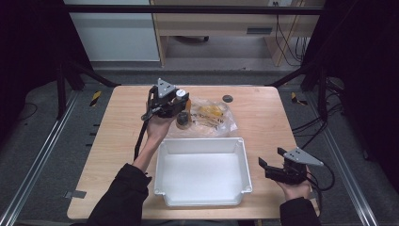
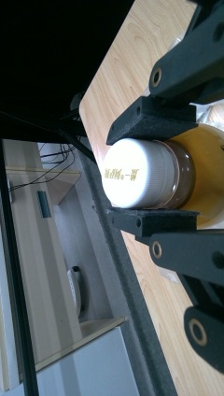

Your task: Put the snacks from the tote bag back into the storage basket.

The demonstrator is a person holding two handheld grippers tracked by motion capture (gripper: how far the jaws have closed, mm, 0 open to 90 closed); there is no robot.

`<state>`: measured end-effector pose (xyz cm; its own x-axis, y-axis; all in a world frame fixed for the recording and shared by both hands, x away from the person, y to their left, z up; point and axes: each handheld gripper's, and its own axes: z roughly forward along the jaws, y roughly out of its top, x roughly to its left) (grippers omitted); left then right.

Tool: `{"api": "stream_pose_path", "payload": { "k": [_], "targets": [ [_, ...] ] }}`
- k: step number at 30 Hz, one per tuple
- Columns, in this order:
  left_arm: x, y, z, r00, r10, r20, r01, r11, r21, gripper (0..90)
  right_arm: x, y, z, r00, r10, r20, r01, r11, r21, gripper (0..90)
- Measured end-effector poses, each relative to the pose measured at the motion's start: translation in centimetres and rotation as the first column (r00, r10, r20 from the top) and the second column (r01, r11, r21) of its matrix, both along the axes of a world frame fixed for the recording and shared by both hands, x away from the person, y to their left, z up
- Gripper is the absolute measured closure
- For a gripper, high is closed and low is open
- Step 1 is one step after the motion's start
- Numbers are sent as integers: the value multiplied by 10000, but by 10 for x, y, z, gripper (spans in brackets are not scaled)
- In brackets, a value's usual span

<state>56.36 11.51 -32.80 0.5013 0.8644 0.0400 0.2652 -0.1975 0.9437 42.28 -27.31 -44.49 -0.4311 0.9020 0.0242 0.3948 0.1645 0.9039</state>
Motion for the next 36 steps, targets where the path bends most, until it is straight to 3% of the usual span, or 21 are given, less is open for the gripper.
{"api": "stream_pose_path", "payload": {
  "k": [36],
  "targets": [
    [-22, 6, 41, 9977, -93, 678, 106, 9998, -188, 588, 0, 0, 1, 10000, 12, 36, -12, 10000, 32, 164]
  ]
}}
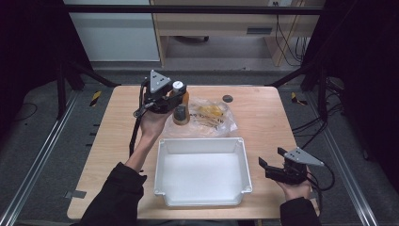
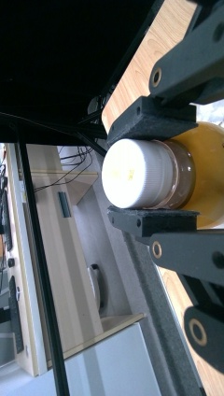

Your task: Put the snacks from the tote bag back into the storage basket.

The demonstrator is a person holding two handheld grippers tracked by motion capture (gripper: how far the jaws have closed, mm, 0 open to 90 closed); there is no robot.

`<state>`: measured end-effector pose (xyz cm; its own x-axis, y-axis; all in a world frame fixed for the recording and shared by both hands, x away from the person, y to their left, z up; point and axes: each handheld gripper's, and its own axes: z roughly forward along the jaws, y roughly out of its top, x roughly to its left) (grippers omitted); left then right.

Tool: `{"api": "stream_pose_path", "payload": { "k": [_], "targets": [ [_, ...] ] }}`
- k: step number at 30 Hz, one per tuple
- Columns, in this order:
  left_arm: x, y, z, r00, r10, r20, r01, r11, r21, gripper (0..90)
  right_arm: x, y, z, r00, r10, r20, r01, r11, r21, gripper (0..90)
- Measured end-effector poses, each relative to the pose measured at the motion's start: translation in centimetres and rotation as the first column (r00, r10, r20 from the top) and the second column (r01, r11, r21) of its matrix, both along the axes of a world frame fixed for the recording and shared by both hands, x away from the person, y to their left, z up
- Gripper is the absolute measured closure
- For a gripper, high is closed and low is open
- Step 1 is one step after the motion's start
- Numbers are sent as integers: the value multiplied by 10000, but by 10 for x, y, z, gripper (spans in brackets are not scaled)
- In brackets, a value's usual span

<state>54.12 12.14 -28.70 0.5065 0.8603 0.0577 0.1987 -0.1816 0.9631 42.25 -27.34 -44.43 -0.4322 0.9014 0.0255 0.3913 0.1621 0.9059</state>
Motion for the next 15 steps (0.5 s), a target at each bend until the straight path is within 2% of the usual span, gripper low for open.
{"api": "stream_pose_path", "payload": {
  "k": [7, 15],
  "targets": [
    [-7, 1, 3, 10000, -73, 66, 74, 9998, -193, 588, 0, 0, 0, 10000, -16, -9, 16, 10000, 7, 164],
    [-14, -1, 1, 9998, -205, 24, 206, 9996, -176, 589, 0, -1, 0, 10000, -21, 6, 21, 10000, 14, 165]
  ]
}}
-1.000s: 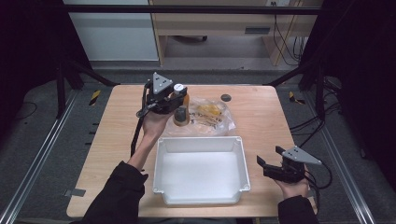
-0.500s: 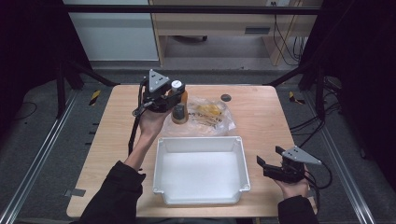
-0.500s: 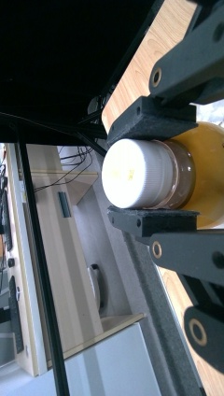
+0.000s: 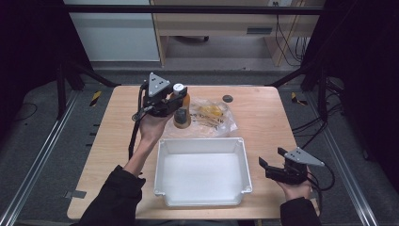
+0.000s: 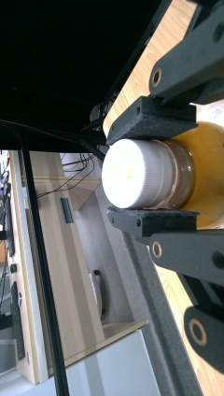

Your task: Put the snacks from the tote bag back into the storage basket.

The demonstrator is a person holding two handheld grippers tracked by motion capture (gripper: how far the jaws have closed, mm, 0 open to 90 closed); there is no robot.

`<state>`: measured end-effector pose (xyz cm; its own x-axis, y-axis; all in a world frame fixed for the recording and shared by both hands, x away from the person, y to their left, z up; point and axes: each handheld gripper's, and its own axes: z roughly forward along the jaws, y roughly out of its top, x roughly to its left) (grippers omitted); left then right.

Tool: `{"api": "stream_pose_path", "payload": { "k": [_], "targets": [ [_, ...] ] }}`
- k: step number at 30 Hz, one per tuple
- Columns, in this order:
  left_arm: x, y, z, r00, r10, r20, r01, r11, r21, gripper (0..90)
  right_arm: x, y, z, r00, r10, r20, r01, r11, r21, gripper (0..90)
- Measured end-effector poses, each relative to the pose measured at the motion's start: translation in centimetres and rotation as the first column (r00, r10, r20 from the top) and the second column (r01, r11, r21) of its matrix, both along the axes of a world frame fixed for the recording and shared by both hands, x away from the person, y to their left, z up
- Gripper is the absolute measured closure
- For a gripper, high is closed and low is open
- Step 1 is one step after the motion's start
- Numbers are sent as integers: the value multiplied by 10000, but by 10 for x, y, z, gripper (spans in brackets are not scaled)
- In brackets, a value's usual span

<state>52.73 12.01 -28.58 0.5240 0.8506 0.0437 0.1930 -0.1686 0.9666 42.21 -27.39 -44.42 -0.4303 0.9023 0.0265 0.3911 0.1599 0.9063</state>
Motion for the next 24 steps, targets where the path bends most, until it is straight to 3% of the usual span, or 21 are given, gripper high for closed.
{"api": "stream_pose_path", "payload": {
  "k": [11, 16, 22, 24],
  "targets": [
    [-14, -3, -4, 9998, -192, 85, 191, 9997, 129, 588, -1, 0, 0, 10000, -14, 11, 14, 10000, -10, 166],
    [-21, -3, -8, 9995, -299, 48, 299, 9995, -33, 588, -1, 0, 0, 10000, -11, 4, 11, 10000, -13, 166],
    [-30, -5, -14, 9991, -422, 52, 421, 9990, 137, 588, -1, 0, 0, 10000, -10, 10, 10, 10000, -15, 167],
    [-34, -3, -16, 9988, -490, 44, 490, 9988, -1, 588, -1, 0, 0, 10000, -7, 12, 7, 10000, -13, 167]
  ]
}}
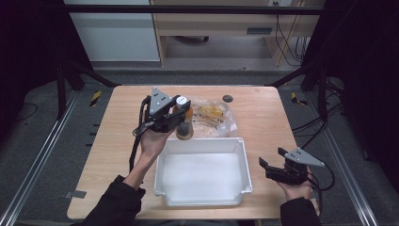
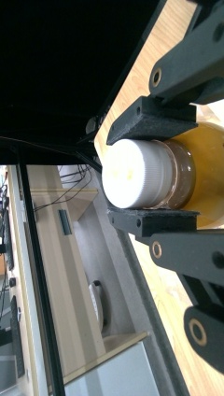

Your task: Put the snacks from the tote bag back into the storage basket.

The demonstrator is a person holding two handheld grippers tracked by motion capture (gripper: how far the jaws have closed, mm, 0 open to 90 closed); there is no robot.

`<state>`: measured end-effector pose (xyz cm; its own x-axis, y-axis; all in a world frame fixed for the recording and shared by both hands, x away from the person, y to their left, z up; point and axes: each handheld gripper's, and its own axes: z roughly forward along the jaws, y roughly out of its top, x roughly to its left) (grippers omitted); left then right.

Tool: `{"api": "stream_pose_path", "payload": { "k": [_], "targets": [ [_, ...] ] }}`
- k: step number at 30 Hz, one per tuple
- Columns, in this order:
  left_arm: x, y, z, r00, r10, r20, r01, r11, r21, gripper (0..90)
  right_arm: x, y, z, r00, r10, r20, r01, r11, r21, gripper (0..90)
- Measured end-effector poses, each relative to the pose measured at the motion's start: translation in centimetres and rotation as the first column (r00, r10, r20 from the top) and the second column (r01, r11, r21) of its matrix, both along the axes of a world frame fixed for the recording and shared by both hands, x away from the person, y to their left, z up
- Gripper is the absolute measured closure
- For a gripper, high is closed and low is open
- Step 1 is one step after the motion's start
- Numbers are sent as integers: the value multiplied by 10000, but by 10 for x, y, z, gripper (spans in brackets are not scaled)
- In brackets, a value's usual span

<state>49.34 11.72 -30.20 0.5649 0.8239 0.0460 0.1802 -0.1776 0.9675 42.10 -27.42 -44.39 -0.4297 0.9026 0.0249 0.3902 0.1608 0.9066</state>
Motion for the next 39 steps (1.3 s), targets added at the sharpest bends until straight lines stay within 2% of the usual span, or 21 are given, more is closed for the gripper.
{"api": "stream_pose_path", "payload": {
  "k": [6, 13, 19, 39],
  "targets": [
    [-8, 2, -4, 9999, -107, -42, 107, 9999, -124, 588, 0, 0, 0, 10000, 14, 20, -14, 10000, -36, 169],
    [-24, 3, -13, 9993, -358, -55, 357, 9991, -209, 588, 0, 0, 0, 10000, 16, -8, -16, 10000, -43, 172],
    [-36, 5, -23, 9988, -473, -130, 472, 9989, -58, 588, 0, 0, -1, 10000, 24, -30, -24, 10000, -26, 175],
    [-56, 11, -51, 9965, -589, -600, 607, 9978, 281, 588, -1, 0, -1, 10000, -27, -45, 27, 10000, -7, 175]
  ]
}}
